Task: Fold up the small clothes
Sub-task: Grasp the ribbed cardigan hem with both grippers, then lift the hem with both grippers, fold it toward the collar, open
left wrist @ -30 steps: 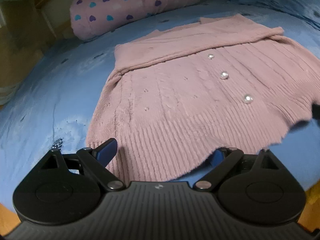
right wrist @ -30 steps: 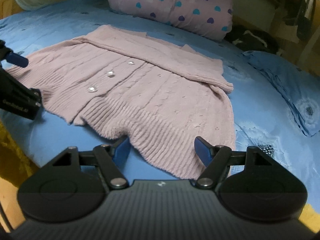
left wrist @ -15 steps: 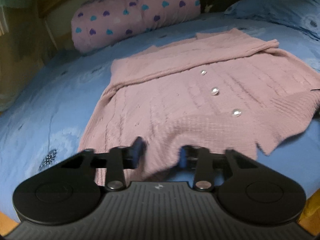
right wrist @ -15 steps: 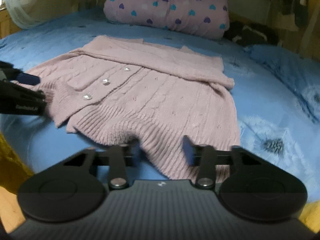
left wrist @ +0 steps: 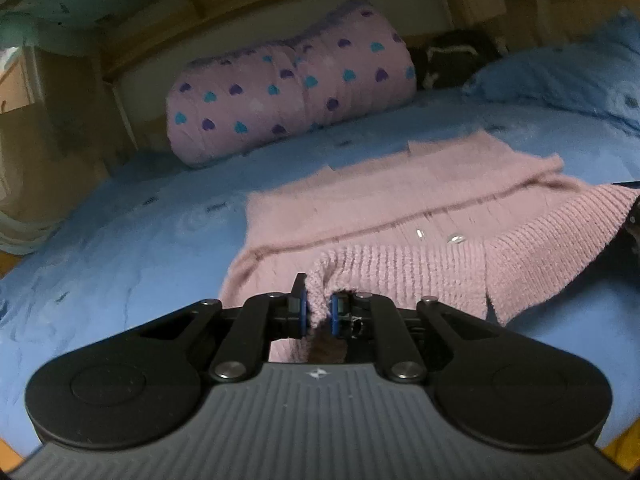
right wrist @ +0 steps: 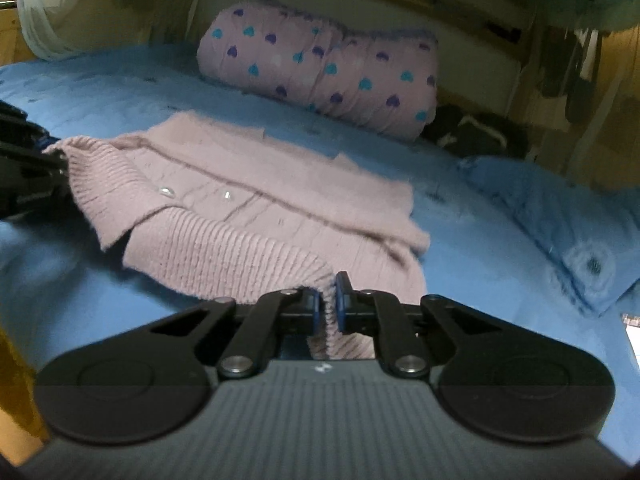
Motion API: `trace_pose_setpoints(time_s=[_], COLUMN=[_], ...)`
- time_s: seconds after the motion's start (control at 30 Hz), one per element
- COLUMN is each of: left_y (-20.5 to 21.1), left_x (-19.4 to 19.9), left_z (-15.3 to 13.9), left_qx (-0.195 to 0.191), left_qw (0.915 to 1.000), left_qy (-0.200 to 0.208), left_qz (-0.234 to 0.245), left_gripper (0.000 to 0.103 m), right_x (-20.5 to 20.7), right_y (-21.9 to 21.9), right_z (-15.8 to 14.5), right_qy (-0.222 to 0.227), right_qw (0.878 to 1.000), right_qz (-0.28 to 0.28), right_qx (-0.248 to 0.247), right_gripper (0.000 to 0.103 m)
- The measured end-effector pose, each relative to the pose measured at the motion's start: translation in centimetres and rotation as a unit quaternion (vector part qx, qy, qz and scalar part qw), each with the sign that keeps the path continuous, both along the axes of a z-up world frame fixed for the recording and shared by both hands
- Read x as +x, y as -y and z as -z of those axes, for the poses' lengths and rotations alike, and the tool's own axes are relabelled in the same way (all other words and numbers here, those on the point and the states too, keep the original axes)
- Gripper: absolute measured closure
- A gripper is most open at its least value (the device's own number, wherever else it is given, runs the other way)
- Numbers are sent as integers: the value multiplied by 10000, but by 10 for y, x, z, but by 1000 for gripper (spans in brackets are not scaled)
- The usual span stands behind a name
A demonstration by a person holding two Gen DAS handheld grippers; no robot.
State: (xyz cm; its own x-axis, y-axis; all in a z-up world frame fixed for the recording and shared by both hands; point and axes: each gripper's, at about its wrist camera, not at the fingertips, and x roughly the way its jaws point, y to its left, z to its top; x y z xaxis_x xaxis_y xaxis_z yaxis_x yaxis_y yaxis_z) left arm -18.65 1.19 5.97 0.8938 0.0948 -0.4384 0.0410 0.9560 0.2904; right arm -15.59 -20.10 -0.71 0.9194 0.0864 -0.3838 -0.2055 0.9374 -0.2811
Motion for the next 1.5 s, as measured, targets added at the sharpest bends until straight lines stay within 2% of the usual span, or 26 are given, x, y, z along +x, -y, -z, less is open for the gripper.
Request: trace_pose_setpoints(time_s=[0.2,0.27,0.53,0.67,0.93,1.07,1.2,1.33,1.5], left_y=[1,0,-2,3,13,14,13,10,7], left_x=[19,31,96,133,215,264,310,347,373], left_z=[-26,-37,-83,-93,-77,-61,-32,-1,24], left_qx=[70,-10,-166,-131,289,389,388,505,502], left_qw=[9996,9995,9976,9971,9979,9984,9979,9953,9893], left_qy=[281,320,674,746,525,200,-241,-612,-1074], left_qz=[50,85,-11,53,263,368,466,558,846], left_gripper=[90,90,92,93,93,93,93,93,92], right_x=[15,22,69,99,164,195,233,269,302], right_y=[-2,-3,-7,-12,-21,-25,-29,-28,-22], right_z=[-27,-36,-73,-89,-94,-89,-68,-37,-2], right_qy=[319,416,720,866,796,674,414,-47,-580], right_qw=[9994,9990,9968,9951,9948,9954,9960,9971,9965], right_qz=[-48,-53,-58,-27,22,52,99,162,231], right_qx=[-116,-161,-347,-479,-636,-685,-786,-737,-555], right_gripper=[93,93,93,93,93,93,93,93,93])
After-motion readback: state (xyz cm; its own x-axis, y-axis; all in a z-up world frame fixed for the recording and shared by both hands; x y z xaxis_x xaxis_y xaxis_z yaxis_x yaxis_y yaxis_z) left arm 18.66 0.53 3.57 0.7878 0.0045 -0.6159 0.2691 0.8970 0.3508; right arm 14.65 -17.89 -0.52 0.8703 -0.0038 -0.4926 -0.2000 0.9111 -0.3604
